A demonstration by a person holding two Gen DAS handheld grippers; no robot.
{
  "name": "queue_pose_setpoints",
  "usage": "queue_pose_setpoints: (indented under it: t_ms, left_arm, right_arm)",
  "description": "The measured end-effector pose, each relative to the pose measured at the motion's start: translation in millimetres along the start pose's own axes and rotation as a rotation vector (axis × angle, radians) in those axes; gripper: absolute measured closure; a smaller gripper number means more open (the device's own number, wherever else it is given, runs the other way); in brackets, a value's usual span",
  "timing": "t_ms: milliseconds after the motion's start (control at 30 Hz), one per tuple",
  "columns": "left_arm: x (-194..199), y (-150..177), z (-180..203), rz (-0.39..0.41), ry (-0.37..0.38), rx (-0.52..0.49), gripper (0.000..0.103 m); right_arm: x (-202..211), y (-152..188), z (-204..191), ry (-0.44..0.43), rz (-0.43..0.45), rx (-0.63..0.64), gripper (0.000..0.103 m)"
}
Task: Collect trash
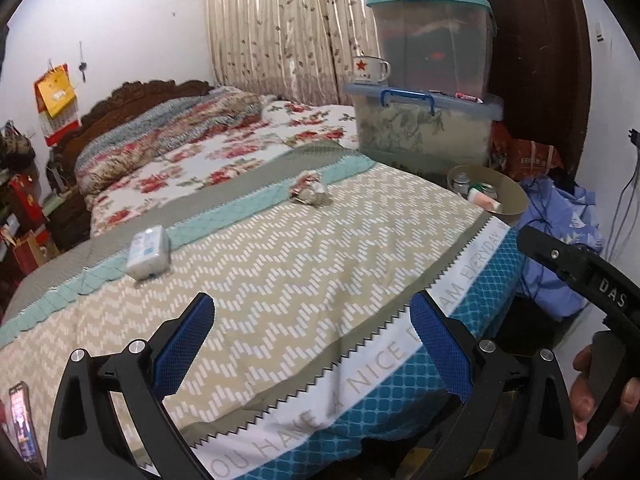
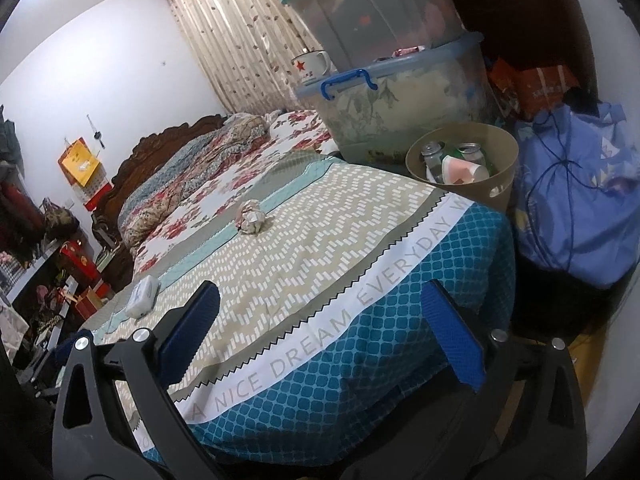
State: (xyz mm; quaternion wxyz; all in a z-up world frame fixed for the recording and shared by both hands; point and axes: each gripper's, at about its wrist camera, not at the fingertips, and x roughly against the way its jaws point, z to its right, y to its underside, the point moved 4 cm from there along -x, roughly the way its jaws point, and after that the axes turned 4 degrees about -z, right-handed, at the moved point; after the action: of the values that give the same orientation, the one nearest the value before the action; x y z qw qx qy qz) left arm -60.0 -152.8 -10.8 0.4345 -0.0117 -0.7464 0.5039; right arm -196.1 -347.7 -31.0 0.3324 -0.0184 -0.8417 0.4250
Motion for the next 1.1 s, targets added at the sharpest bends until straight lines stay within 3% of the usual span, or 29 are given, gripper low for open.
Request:
queue_pose_setpoints:
  t_ms: [400, 700, 1100]
  left_arm:
    - [-9, -1, -17, -0.056, -0.005, 0.045, 0.009]
    - [-4, -1, -23, -0.034, 0.047, 0.08, 0.009]
    - [1, -1, -35, -0.01, 0.003, 0.131, 0.009]
  right_arm:
    - [-8, 7, -6, -0.011, -0.051, 0.021, 0.004]
    - [-6, 21, -18, -0.051, -0.075, 0.05, 0.003]
    - [-11, 32, -40, -0.121, -0.12, 0.119, 0.003]
